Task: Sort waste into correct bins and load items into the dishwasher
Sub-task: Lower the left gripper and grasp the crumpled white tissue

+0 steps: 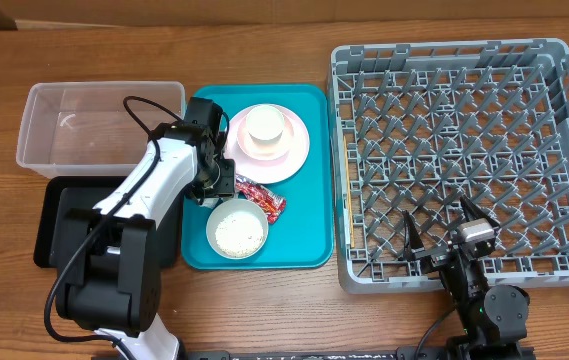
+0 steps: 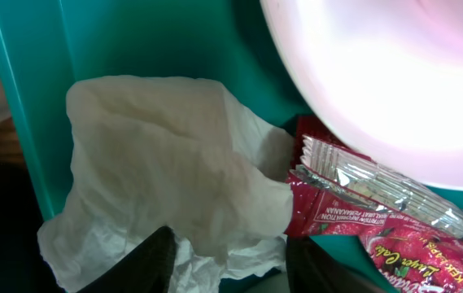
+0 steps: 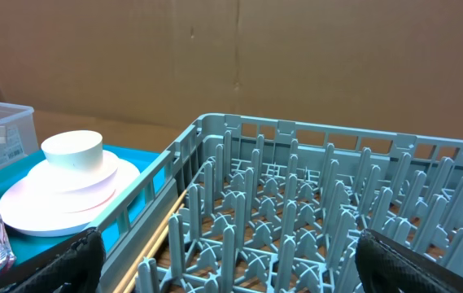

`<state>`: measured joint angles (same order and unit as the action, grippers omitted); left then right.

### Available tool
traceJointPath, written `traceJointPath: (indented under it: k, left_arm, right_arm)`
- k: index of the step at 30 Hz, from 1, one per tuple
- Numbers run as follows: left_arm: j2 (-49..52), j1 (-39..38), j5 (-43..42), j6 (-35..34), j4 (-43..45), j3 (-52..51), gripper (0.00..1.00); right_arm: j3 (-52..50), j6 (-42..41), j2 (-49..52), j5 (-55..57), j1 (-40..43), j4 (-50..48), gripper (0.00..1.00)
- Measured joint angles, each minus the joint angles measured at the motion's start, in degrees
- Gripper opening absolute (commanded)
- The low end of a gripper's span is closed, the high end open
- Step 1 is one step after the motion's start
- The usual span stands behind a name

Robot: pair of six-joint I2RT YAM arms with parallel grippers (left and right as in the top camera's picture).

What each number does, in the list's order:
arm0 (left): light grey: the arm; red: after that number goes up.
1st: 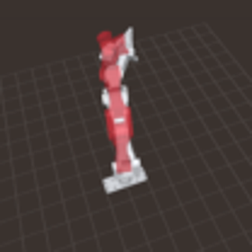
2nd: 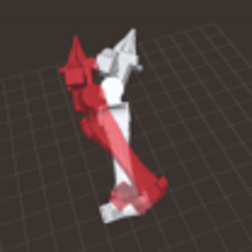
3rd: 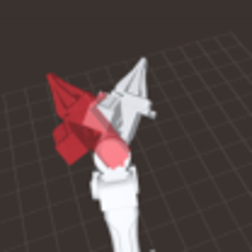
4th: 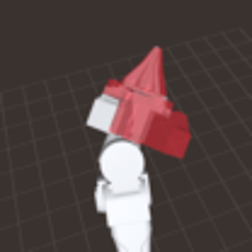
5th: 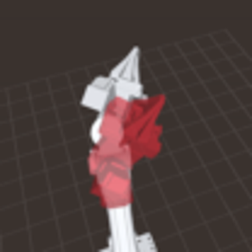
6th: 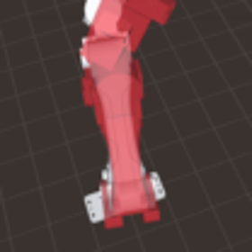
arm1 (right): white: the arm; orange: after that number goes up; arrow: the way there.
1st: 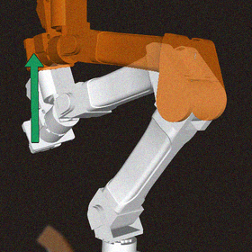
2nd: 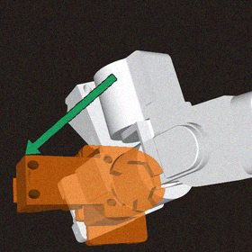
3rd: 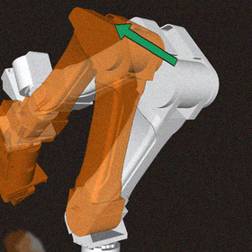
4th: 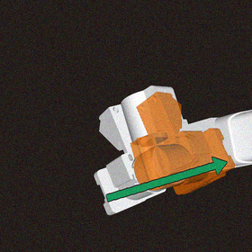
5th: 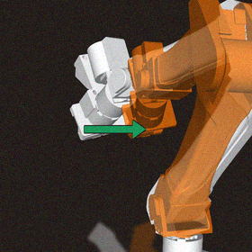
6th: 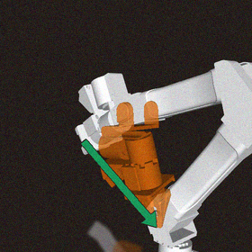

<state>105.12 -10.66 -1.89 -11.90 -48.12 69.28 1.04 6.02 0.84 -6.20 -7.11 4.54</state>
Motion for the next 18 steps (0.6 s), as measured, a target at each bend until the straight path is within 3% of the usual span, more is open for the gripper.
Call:
traceJointPath:
  k: [18]
  left_arm:
    - [0.0,0.0,0.5,-0.2,1.7,0.0,0.56]
  right_arm:
    - [0.0,0.0,0.0,0.0,0.0,0.0,1.00]
